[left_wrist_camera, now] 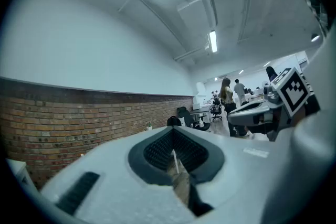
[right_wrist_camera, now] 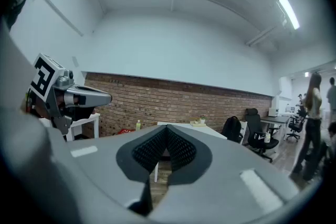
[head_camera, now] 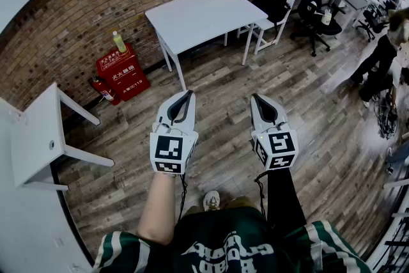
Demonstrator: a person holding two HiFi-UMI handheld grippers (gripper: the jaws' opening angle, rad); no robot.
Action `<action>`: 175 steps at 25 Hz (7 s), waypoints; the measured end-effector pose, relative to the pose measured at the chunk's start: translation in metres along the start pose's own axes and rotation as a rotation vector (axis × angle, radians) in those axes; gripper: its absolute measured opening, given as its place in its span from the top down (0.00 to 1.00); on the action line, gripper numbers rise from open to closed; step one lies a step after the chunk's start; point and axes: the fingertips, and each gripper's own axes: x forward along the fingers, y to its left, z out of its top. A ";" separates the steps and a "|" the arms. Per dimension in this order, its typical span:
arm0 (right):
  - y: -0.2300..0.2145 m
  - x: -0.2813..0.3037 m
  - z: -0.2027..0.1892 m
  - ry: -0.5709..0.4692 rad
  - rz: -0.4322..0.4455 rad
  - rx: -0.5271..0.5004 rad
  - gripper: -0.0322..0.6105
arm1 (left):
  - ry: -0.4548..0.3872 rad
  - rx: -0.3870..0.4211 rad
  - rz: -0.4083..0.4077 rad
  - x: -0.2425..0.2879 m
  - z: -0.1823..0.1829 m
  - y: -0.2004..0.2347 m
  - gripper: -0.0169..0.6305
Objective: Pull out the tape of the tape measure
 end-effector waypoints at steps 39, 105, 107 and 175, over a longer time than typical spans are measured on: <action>-0.051 0.080 -0.006 -0.068 0.005 0.043 0.80 | -0.032 -0.034 0.001 0.084 -0.007 0.036 0.86; -0.252 0.620 0.034 -0.089 0.048 0.120 0.75 | -0.003 -0.006 -0.005 0.573 -0.036 0.340 0.85; -0.252 0.638 0.032 -0.083 0.040 0.123 0.75 | 0.002 -0.004 -0.027 0.586 -0.042 0.352 0.85; -0.172 0.757 -0.305 0.788 0.461 -0.077 0.72 | 0.675 -0.083 -0.262 0.672 -0.371 0.297 0.79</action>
